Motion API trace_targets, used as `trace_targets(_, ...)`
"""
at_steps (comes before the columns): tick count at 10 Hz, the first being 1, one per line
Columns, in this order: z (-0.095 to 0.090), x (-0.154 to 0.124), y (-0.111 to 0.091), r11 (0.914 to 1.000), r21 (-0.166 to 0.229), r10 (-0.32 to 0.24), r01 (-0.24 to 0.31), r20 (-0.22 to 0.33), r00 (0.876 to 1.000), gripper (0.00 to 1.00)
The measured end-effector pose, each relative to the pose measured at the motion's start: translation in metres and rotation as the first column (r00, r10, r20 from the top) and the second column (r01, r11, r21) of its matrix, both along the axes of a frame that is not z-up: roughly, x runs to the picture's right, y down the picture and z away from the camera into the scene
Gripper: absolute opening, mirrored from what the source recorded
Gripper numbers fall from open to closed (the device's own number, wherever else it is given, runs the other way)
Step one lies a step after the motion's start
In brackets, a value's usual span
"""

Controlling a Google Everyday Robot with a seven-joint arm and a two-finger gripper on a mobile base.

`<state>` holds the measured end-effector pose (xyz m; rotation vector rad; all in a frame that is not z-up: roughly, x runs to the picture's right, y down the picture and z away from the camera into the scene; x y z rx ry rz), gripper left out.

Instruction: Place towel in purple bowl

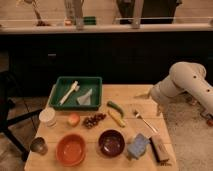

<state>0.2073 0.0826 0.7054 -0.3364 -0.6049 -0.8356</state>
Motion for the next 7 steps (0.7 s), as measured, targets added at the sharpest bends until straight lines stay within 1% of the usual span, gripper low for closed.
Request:
trace_targets(4, 0.017, -0.033, -0.002, 0.9984, 0.015, -0.055, 0.054, 0.055, 0.997, 0.80)
trace_targets(6, 0.026, -0.048, 0.000, 0.9973, 0.011, -0.073, 0.072, 0.075, 0.995, 0.80)
trace_targets(7, 0.032, -0.056, 0.002, 0.9966, 0.003, -0.082, 0.082, 0.082, 0.993, 0.80)
